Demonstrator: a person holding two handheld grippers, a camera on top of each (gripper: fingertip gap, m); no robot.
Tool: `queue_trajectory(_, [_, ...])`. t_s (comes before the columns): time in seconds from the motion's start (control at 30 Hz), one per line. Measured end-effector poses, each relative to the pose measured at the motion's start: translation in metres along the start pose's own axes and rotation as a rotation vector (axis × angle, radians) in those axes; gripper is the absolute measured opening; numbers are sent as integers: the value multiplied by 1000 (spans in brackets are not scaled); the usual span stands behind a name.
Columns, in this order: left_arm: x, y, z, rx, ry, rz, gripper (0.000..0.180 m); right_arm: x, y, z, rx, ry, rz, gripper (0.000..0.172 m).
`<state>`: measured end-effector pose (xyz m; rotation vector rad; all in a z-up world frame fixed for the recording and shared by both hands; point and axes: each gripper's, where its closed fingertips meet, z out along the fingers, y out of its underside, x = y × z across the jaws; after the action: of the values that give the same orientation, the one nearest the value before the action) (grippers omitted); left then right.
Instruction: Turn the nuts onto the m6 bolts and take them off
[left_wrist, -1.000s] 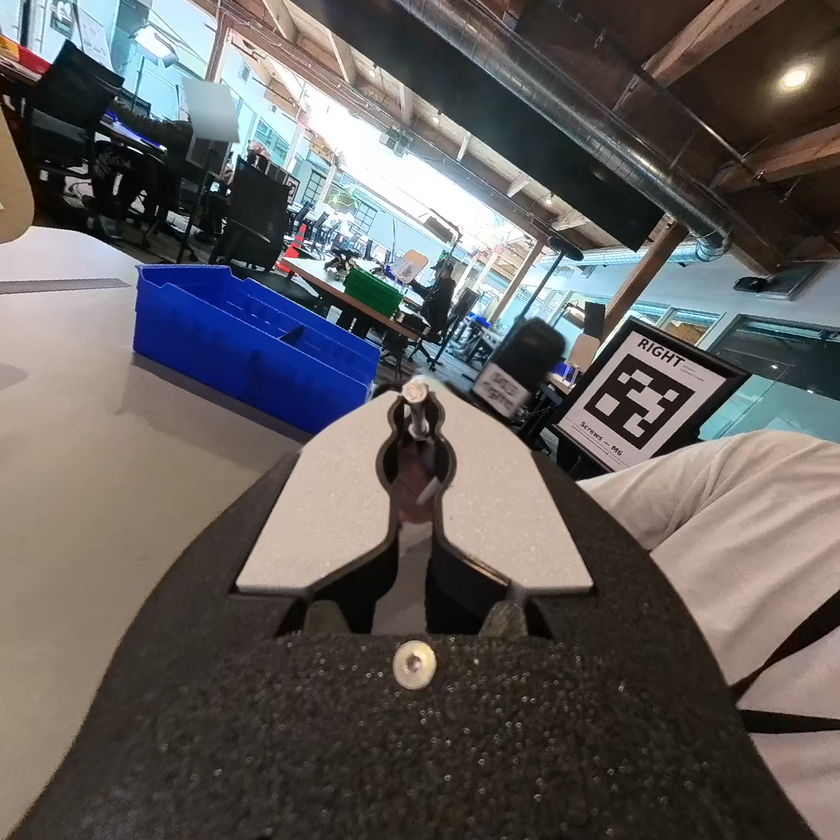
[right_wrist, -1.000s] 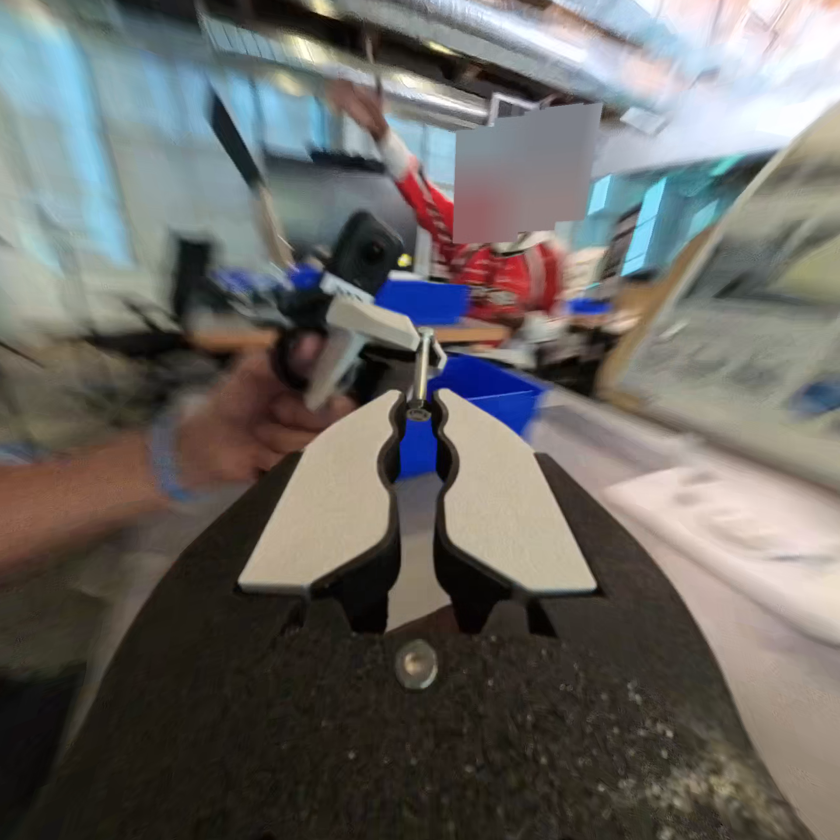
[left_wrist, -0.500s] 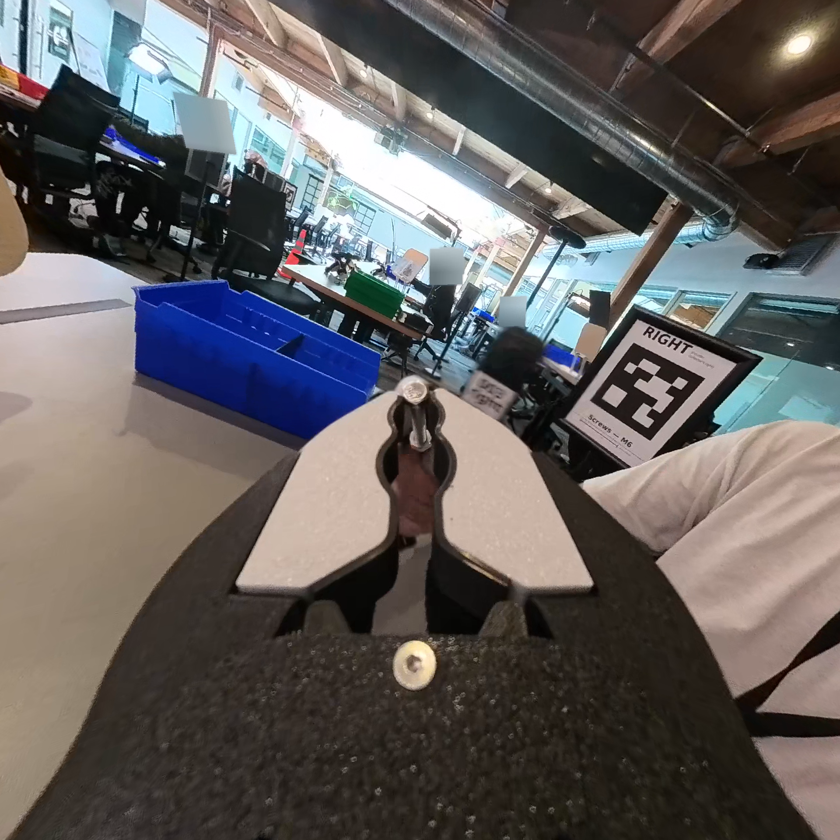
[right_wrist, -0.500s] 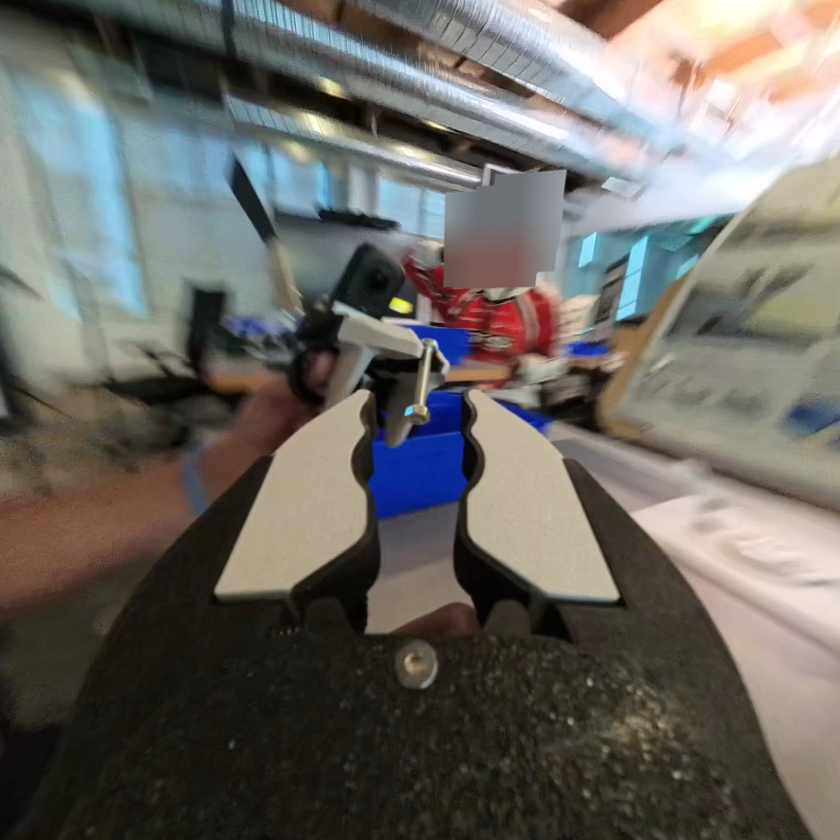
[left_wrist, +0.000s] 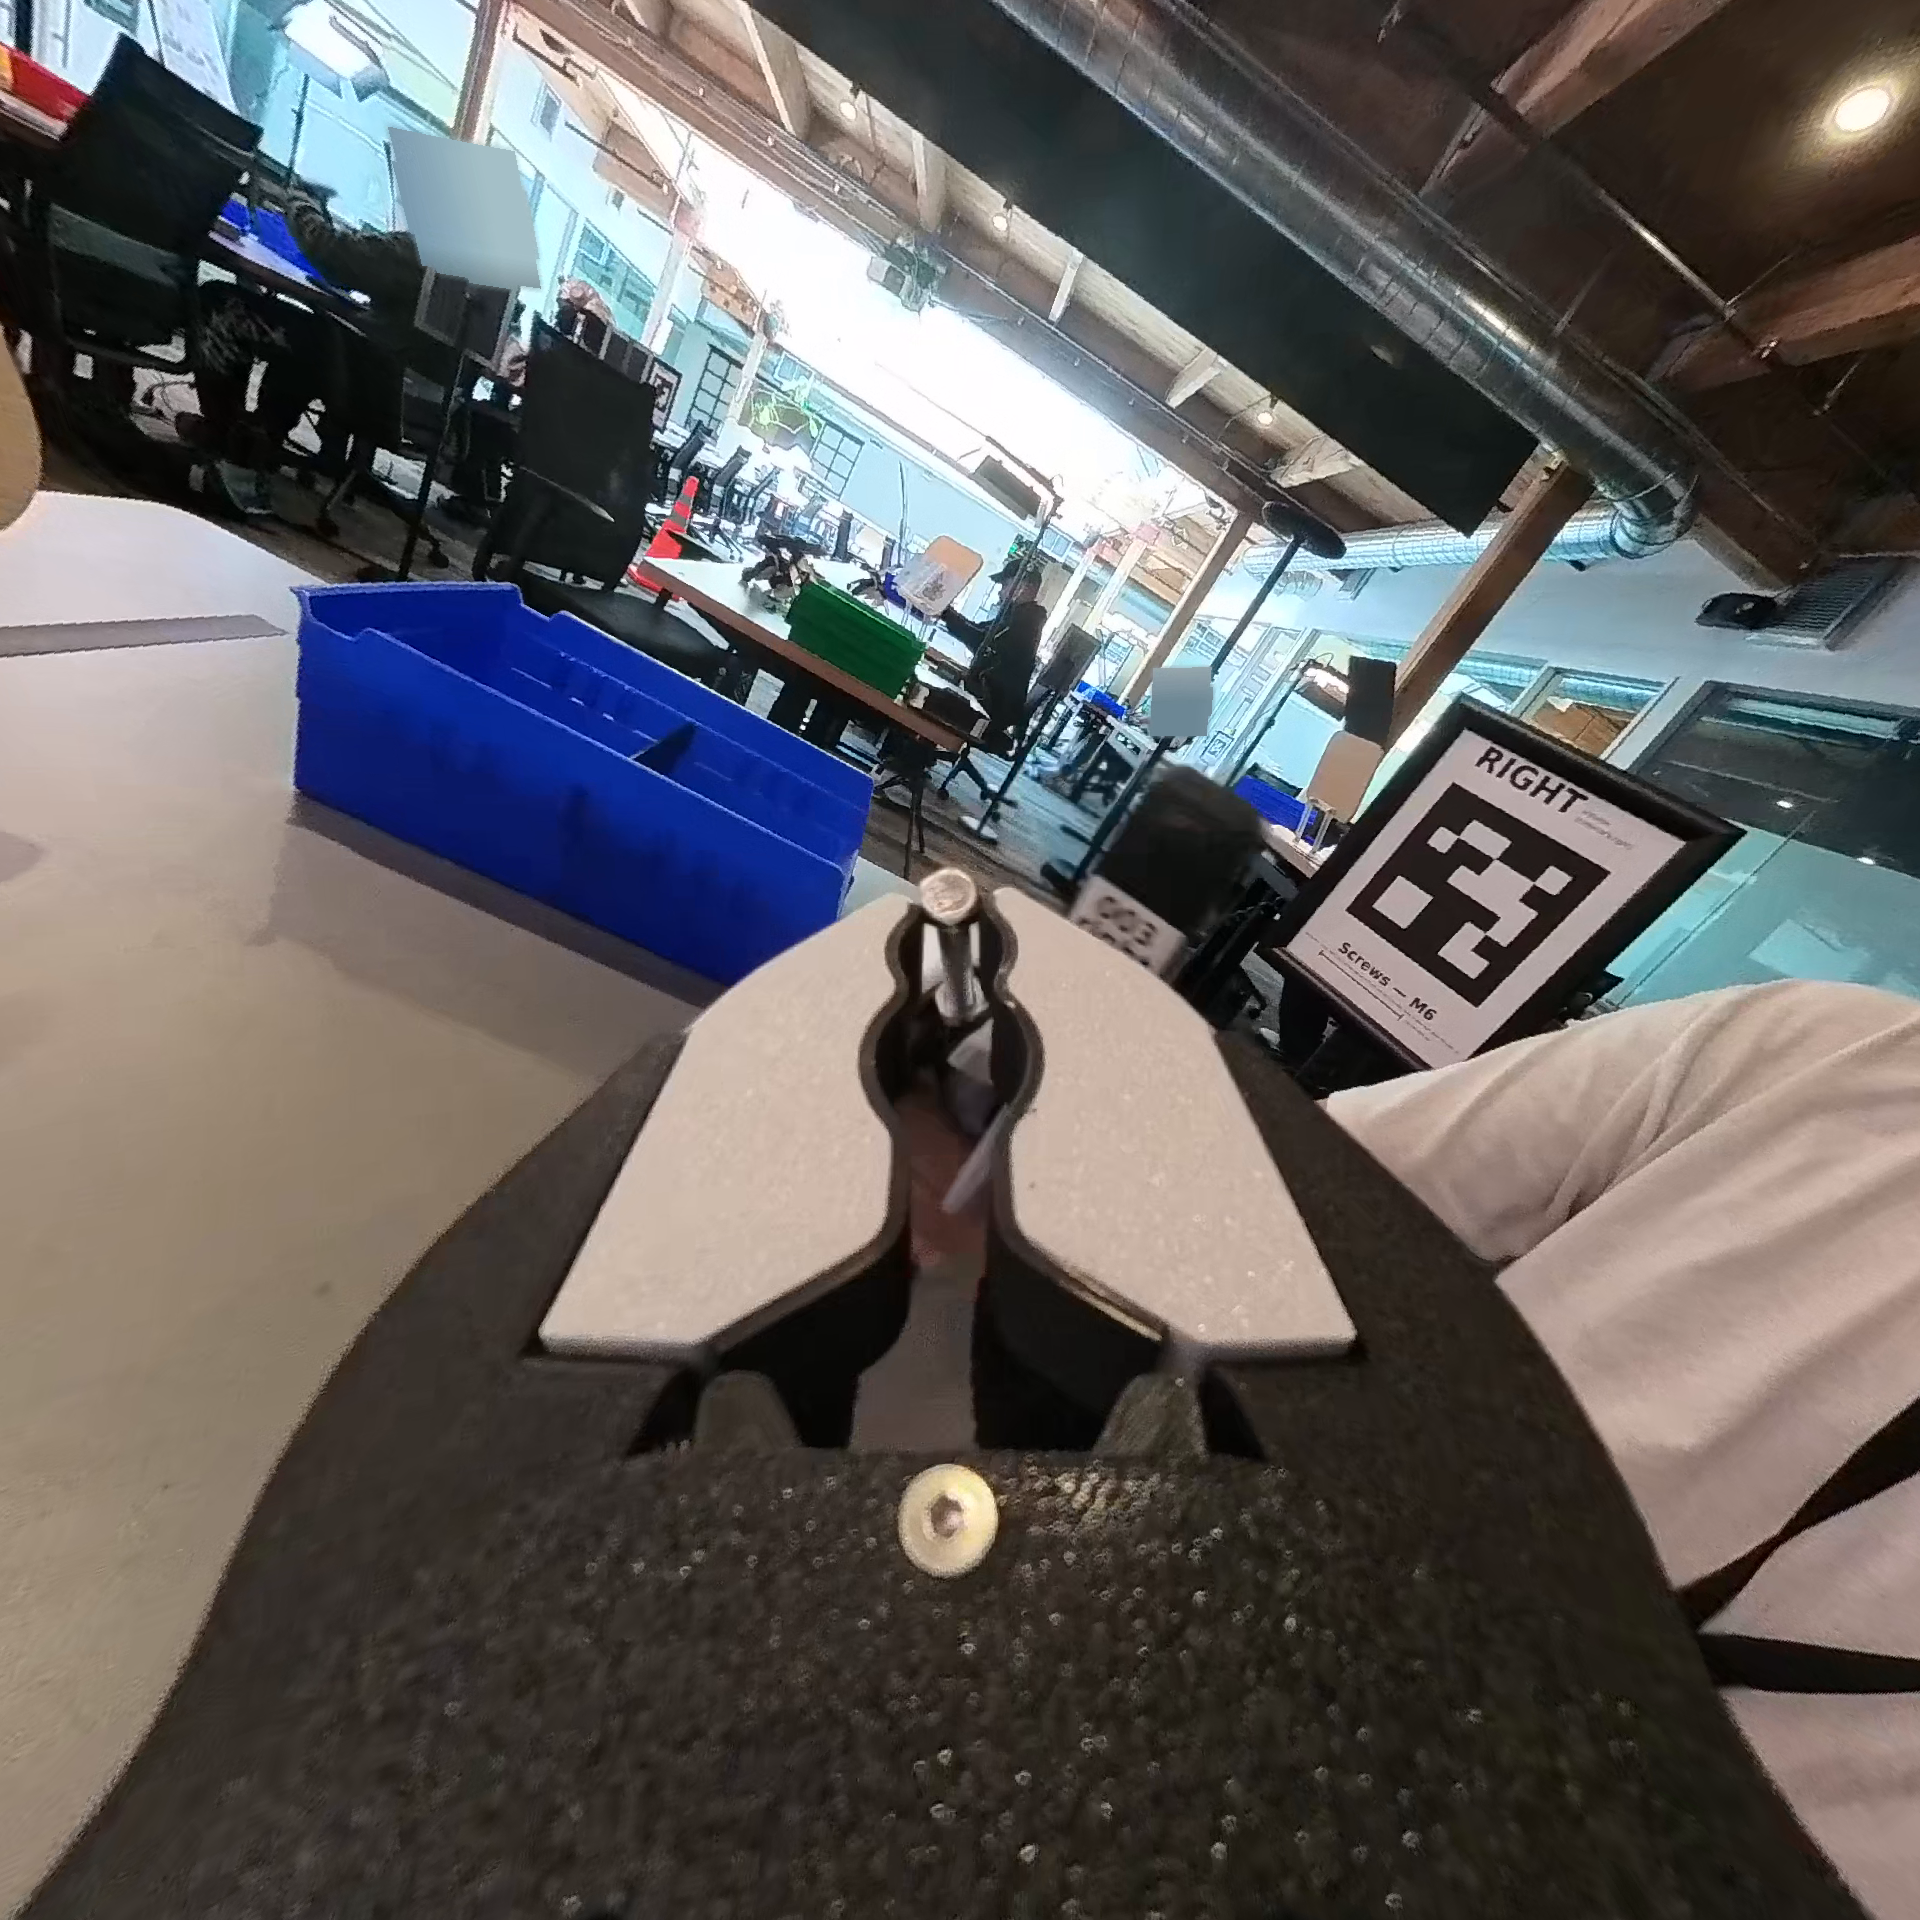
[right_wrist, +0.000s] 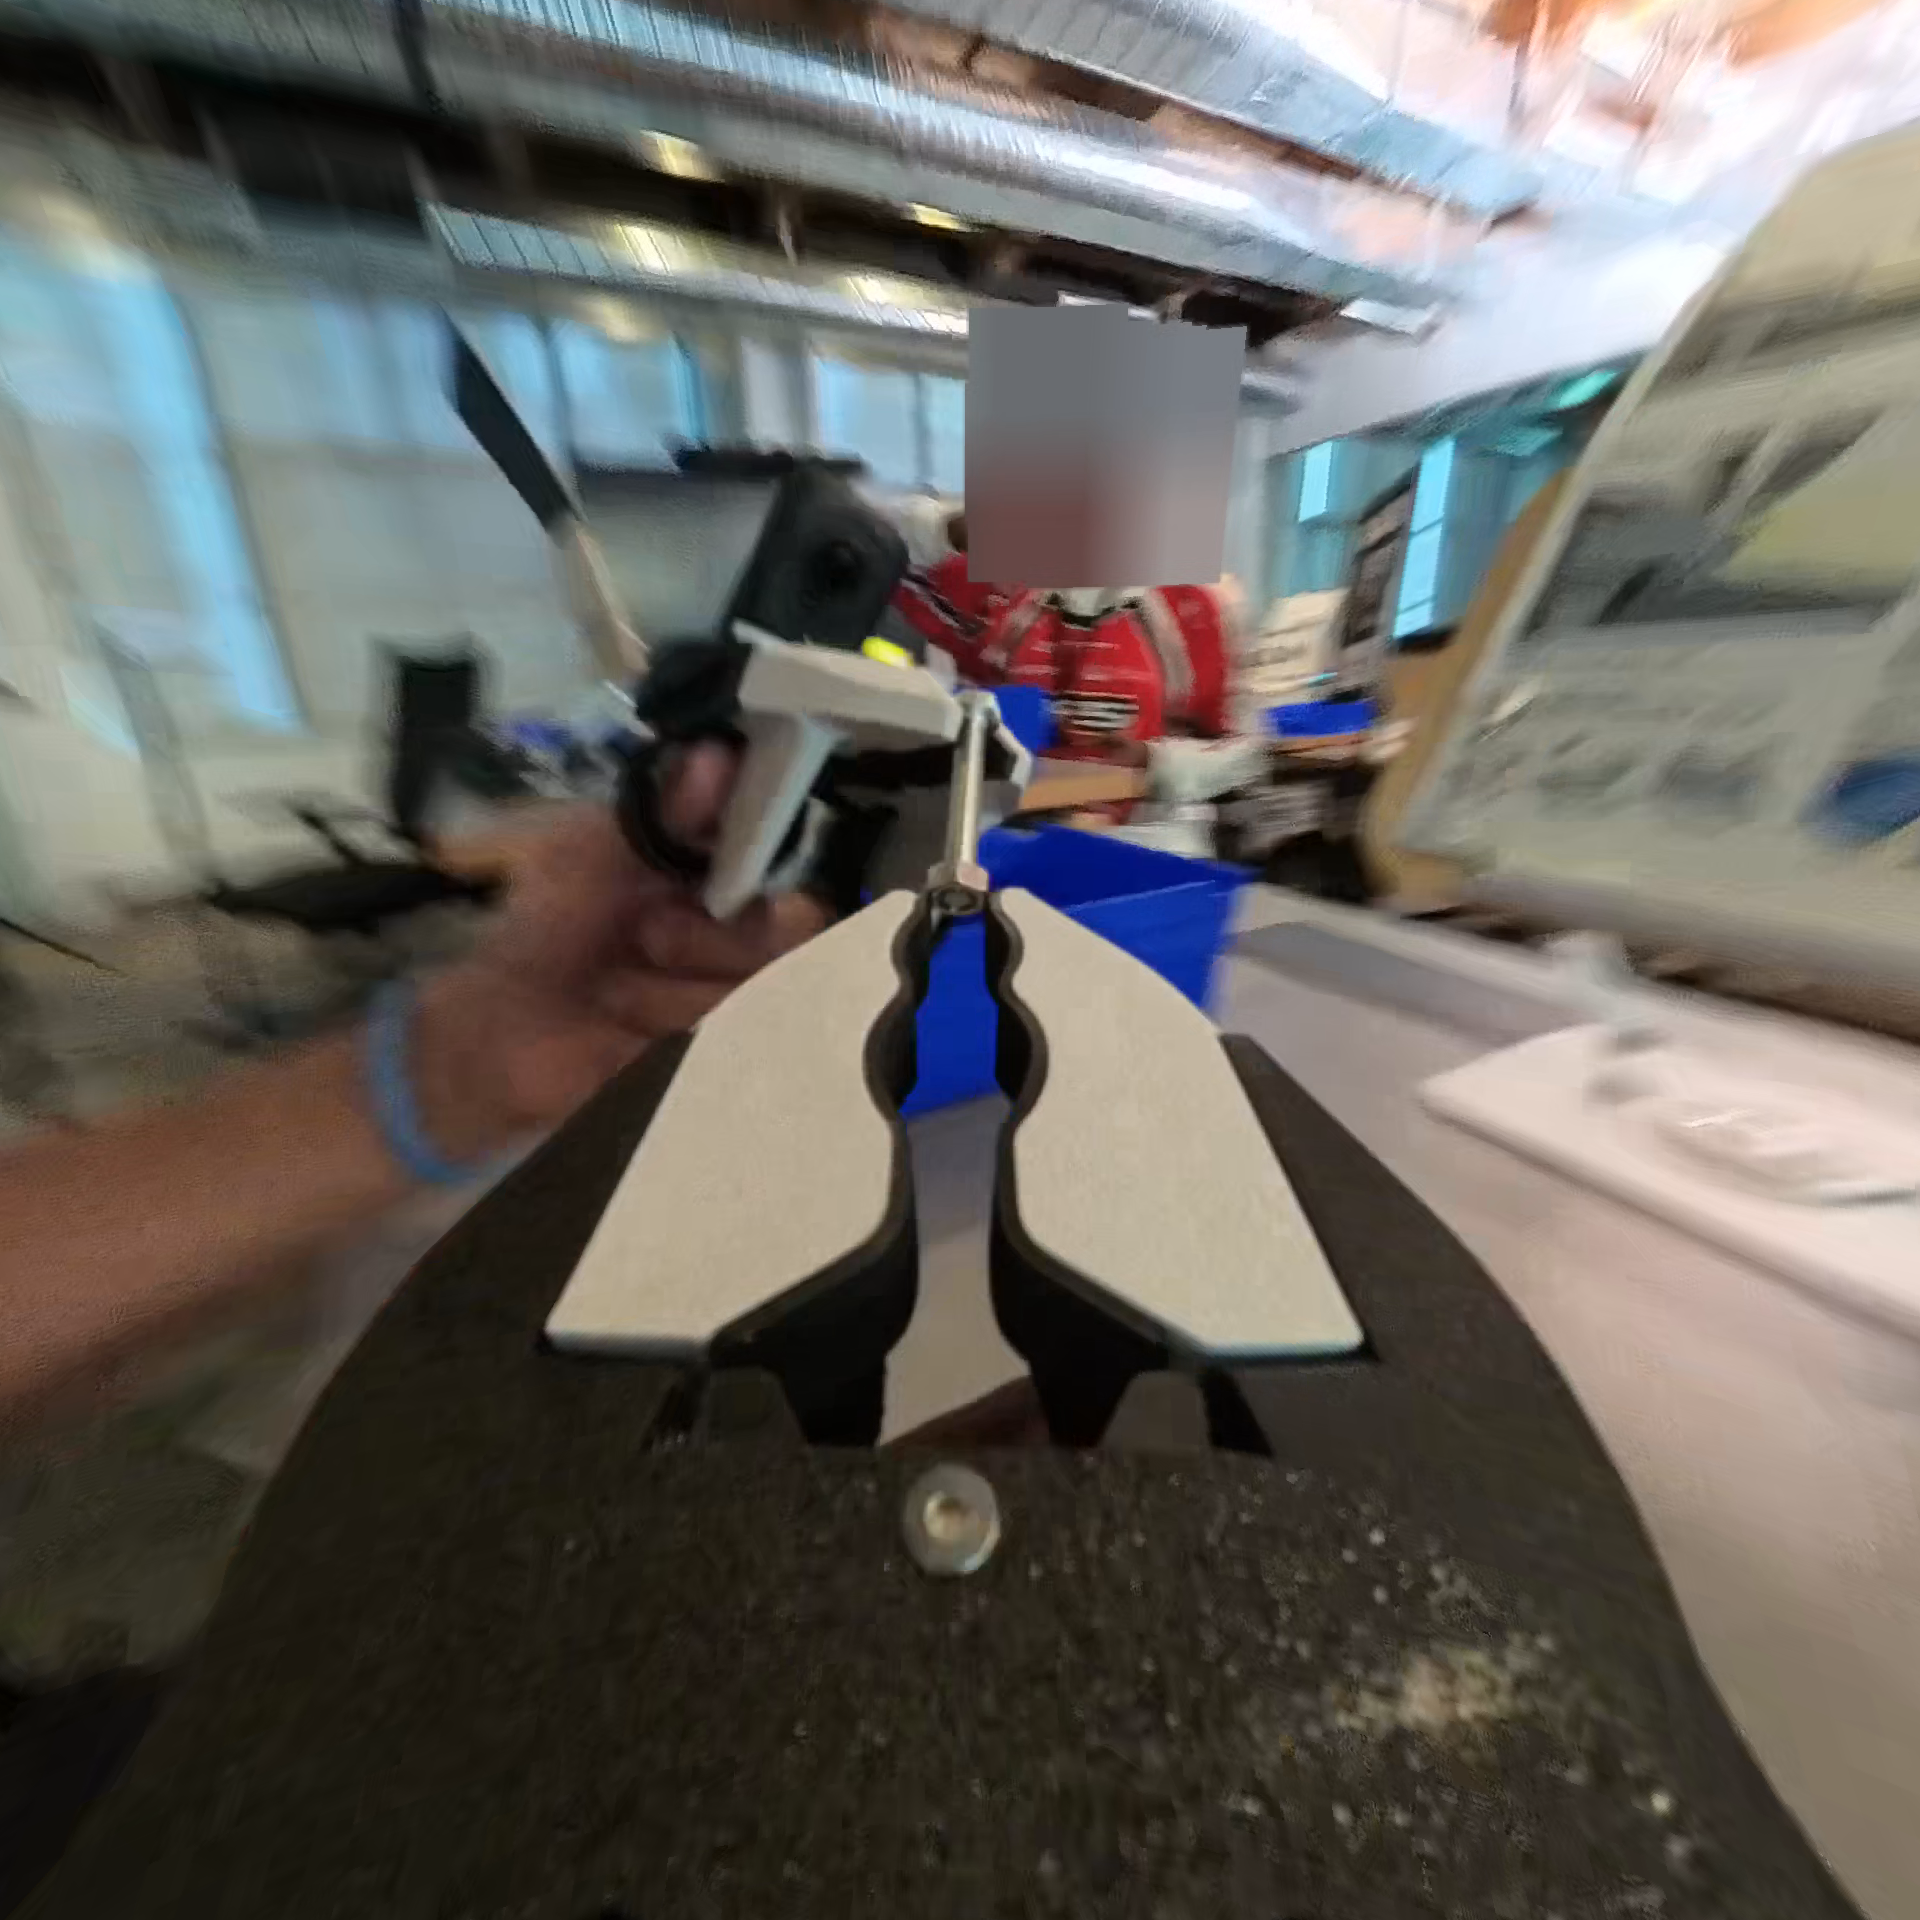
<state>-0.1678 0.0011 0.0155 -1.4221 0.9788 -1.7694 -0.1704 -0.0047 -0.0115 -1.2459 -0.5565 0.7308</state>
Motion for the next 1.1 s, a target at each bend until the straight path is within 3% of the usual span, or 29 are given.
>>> queue_trajectory(0.23, [6,-4,-1,29,65,-49,9,7,-19,-5,-192,426,-1298,9])
queue_trajectory(0.3, [6,-5,-2,32,67,-57,9,8,-23,-5,-231,506,-1544,9])
queue_trajectory(0.33, [8,-5,-3,36,76,-54,9,9,-23,-5,-231,517,-1567,10])
queue_trajectory(0.37, [10,-7,-3,47,93,-49,9,5,-20,-4,-217,476,-1524,6])
queue_trajectory(0.43, [16,-11,-6,73,130,-53,9,0,-20,-5,-170,420,-1359,18])
queue_trajectory(0.5, [17,-15,-8,86,132,-40,9,-2,-18,-5,-131,326,-1082,28])
queue_trajectory(0.57, [18,-16,-11,88,126,-24,9,-7,-9,-2,-110,171,-686,34])
queue_trajectory(0.73, [17,-14,-10,68,87,30,9,-30,-17,5,37,-325,603,43])
queue_trajectory(0.8, [16,-14,-10,70,72,41,9,-27,-18,4,105,-431,875,44])
queue_trajectory(1.03, [12,-3,-5,18,71,35,9,-26,-19,2,174,-416,877,33])
queue_trajectory(1.1, [13,-1,-2,12,79,34,9,-24,-19,0,175,-394,853,15])
